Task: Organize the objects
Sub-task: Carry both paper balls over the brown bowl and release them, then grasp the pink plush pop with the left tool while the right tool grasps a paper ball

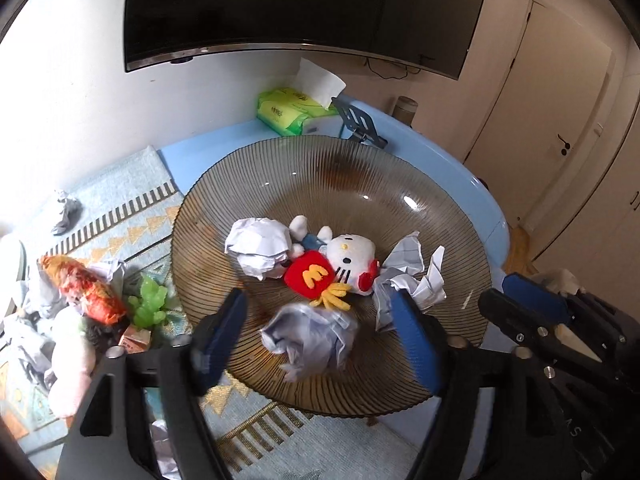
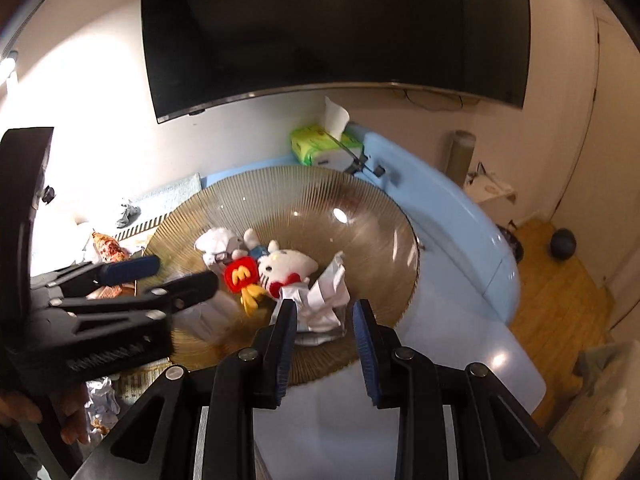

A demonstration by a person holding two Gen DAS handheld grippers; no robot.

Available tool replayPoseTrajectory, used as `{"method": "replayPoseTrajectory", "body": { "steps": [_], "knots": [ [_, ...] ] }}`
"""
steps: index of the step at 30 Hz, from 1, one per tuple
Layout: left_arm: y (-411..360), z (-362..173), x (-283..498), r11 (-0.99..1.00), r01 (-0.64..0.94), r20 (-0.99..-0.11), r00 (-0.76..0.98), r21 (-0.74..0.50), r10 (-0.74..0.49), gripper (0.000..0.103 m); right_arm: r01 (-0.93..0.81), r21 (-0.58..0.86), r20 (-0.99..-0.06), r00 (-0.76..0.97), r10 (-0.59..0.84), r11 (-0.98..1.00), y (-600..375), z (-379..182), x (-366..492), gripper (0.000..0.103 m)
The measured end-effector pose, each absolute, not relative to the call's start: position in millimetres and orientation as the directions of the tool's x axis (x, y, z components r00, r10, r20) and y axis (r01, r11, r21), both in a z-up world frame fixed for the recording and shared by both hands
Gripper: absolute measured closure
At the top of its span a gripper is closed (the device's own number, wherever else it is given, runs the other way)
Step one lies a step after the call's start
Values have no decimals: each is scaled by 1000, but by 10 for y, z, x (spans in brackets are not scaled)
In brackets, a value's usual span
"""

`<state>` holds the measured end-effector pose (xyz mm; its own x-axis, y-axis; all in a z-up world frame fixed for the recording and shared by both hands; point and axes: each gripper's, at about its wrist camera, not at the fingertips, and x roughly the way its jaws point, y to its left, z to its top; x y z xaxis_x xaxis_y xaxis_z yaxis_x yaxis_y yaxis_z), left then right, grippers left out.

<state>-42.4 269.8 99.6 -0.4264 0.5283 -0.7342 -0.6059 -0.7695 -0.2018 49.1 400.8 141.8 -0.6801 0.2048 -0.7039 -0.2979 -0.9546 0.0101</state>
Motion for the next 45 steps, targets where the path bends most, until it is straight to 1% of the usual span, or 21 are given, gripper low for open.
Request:
{"method": "replayPoseTrajectory", "body": {
  "steps": [2, 3, 11, 13, 15, 19, 22, 29, 31, 33, 37, 43, 45],
  "knots": [
    [2638, 1032, -424, -776, -589, -722, -434, -224, 538, 6, -306, 11, -712, -671, 207, -952, 4009, 1406, 539, 72],
    [2605, 1052, -429, -776, -582, -713, -436, -241, 549, 4, -311, 13, -715, -668, 208, -950, 4014, 1400, 561, 69],
    [2254, 1119, -398, -801, -478, -709, -418, -360, 568, 4, -343, 66, -718, -669, 195, -937, 3979, 1404, 810, 53],
    [2095, 1159, -349, -813, -447, -695, -447, -373, 564, 4, -345, 86, -714, -675, 184, -934, 3949, 1413, 846, 48],
    [1922, 1201, -285, -828, -423, -683, -481, -369, 550, 4, -345, 112, -711, -683, 168, -932, 3901, 1415, 873, 46],
    [1573, 1227, -177, -872, -372, -691, -539, -318, 482, 4, -317, 166, -718, -688, 106, -934, 3756, 1384, 867, 45],
    [1275, 1190, -110, -903, -313, -711, -559, -295, 426, 4, -265, 172, -720, -691, 63, -949, 3554, 1360, 842, 45],
    [626, 998, 45, -940, -182, -747, -572, -288, 340, 5, -72, 173, -729, -680, -78, -982, 2926, 1292, 677, 45],
    [521, 928, 68, -946, -164, -757, -568, -280, 323, 6, -26, 171, -732, -672, -109, -985, 2753, 1263, 625, 43],
    [445, 866, 74, -951, -162, -766, -563, -264, 309, 8, 7, 172, -736, -663, -133, -985, 2615, 1235, 567, 42],
    [418, 775, 104, -956, -195, -789, -541, -220, 292, 8, 38, 190, -752, -637, -171, -981, 2429, 1161, 470, 42],
    [395, 738, 83, -949, -234, -800, -516, -211, 305, 8, 38, 210, -780, -596, -191, -977, 2254, 1032, 392, 41],
    [380, 730, 58, -946, -242, -800, -512, -216, 314, 10, 32, 213, -786, -589, -190, -977, 2227, 1002, 371, 41]
  ]
}}
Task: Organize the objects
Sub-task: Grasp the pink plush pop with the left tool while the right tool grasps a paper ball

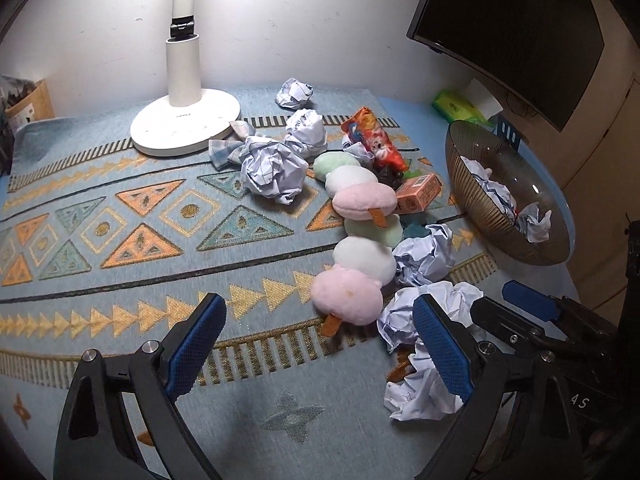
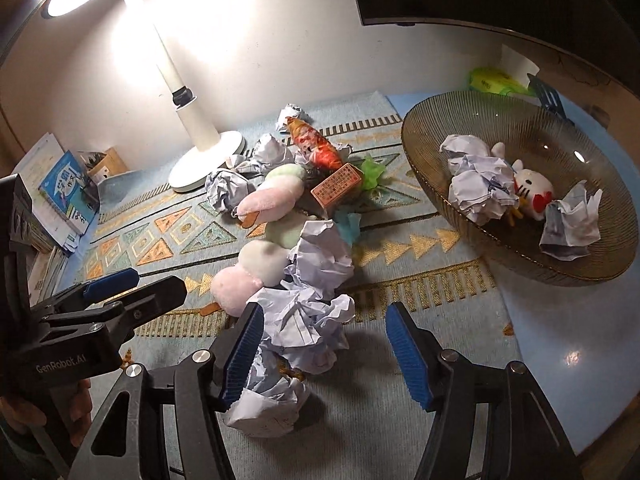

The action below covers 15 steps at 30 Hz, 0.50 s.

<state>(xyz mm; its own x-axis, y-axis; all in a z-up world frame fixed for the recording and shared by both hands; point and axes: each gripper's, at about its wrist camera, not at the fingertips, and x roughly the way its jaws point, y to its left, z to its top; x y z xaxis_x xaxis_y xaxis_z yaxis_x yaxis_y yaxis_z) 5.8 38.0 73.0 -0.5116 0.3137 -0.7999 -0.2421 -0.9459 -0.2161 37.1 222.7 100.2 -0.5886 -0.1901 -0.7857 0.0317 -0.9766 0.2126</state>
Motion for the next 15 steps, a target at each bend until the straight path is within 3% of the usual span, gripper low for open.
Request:
{"method": "replayPoseTrajectory", "body": {
  "steps": [4, 15],
  "knots": [
    [371, 689, -9, -941, -253, -807, -493, -225, 325, 20, 10, 220, -798, -573, -186, -976, 2227, 952, 325, 40],
    [644, 402, -248, -905, -346, -832, -402, -249, 382, 26, -30, 245, -844, -499, -197, -969, 2199, 708, 246, 39]
  ]
}}
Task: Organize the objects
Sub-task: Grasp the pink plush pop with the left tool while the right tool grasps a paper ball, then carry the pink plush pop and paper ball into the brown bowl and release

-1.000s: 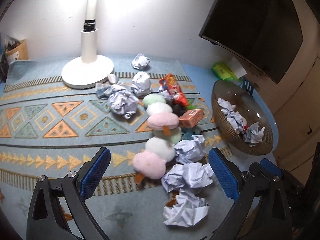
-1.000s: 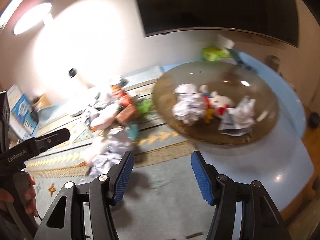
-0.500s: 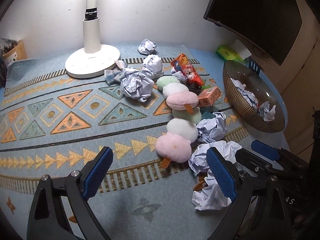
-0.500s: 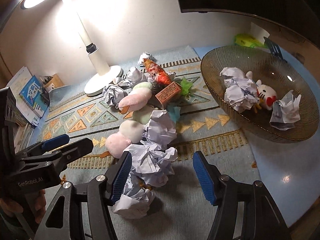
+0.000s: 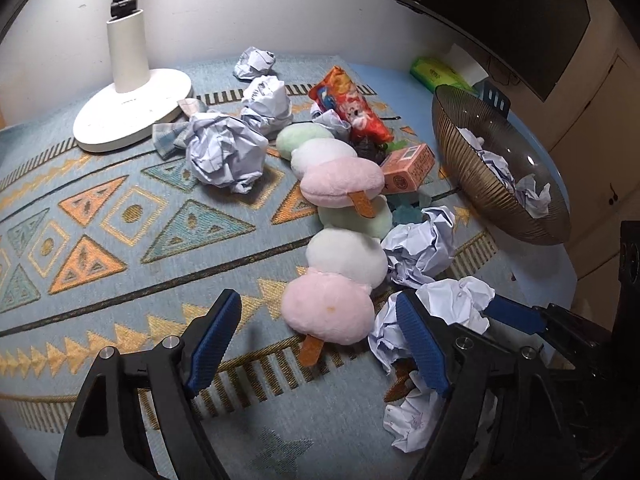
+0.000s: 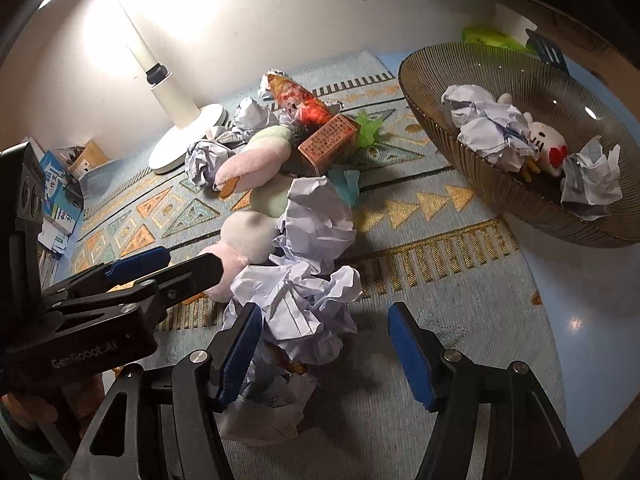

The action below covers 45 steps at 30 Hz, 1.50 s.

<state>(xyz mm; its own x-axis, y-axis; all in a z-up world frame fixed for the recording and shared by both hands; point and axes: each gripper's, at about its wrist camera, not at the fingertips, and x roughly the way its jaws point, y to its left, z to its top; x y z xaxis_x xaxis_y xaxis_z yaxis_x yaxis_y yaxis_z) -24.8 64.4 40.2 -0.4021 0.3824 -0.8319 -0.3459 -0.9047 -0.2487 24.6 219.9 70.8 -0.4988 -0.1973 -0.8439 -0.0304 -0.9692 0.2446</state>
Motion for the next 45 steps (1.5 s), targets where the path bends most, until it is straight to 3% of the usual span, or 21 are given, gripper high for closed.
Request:
{"method": "replayPoseTrajectory", "body": {
  "steps": [11, 15, 17, 19, 25, 38, 45],
  "knots": [
    [816, 214, -247, -902, -392, -846, -405, -182, 347, 54, 28, 175, -834, -528, -163, -984, 2110, 703, 310, 39],
    [789, 218, -252, -899, -391, -843, -401, -197, 359, 54, 40, 170, -826, -539, -165, -985, 2094, 703, 307, 39],
    [778, 226, -254, -896, -394, -841, -398, -203, 366, 54, 44, 166, -820, -548, -163, -985, 2090, 716, 305, 44],
    [763, 238, -242, -894, -398, -839, -399, -205, 370, 55, 54, 167, -818, -550, -169, -984, 2091, 719, 299, 56],
    [680, 278, -229, -898, -380, -832, -407, -222, 377, 55, 79, 165, -808, -561, -181, -983, 2070, 746, 298, 66],
    [245, 562, -316, -878, -224, -742, -470, -424, 478, 56, 36, 219, -770, -608, -195, -975, 2286, 924, 313, 68],
    [211, 922, -254, -854, -244, -671, -534, -459, 513, 58, 31, 259, -711, -670, -212, -965, 2431, 1234, 384, 68]
  ]
}}
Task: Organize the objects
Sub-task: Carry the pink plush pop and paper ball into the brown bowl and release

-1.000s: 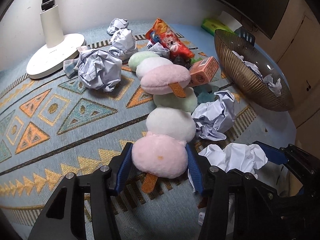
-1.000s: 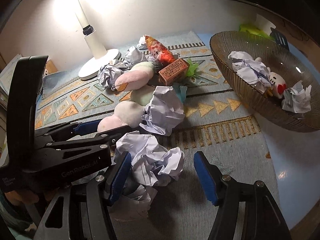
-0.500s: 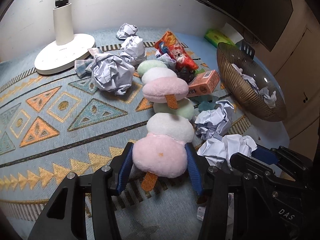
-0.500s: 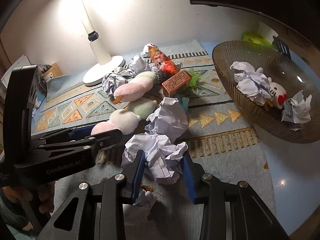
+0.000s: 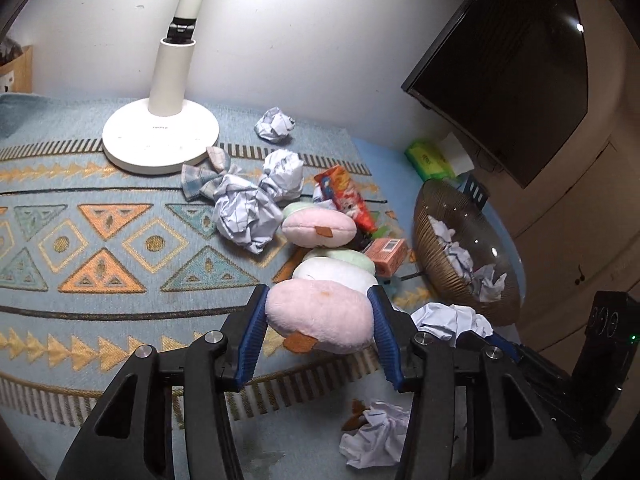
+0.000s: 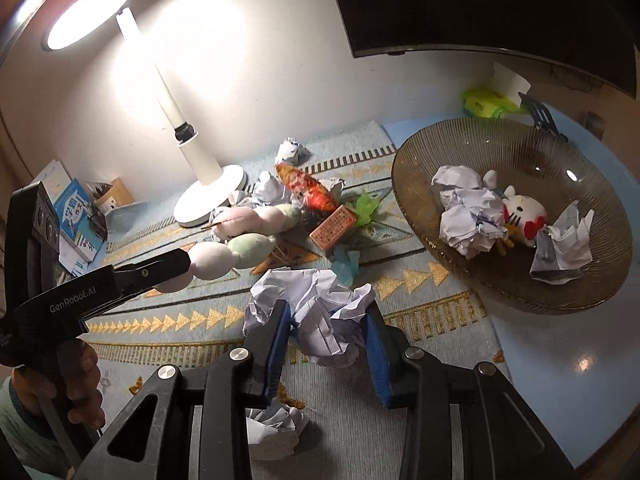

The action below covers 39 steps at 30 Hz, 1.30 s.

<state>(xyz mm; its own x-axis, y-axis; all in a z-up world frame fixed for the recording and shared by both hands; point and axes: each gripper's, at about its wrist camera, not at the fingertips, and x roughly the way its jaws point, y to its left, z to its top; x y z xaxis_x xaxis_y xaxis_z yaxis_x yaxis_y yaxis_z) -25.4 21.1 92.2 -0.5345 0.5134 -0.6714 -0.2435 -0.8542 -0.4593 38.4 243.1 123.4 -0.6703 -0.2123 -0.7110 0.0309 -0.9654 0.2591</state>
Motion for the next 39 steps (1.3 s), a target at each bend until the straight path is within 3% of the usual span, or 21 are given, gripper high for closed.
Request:
{"method": "replayPoseTrajectory", "body": {
  "steps": [8, 17, 27, 39],
  "knots": [
    [420, 1326, -185, -793, -344, -573, -554, -503, 604, 58, 3, 257, -678, -712, -183, -966, 2664, 1481, 490, 68],
    [1083, 1409, -284, -733, -448, -527, -509, -512, 680, 58, -155, 209, -661, -750, -23, -965, 3349, 1689, 725, 68],
    [1873, 1252, -289, -667, -529, -530, -410, -525, 743, 58, -276, 143, -687, -719, 106, -950, 3900, 1698, 977, 67],
    [2400, 1129, -221, -674, -600, -600, -368, -431, 711, 58, -336, 94, -685, -705, 184, -937, 4131, 1717, 1054, 67]
  ]
}}
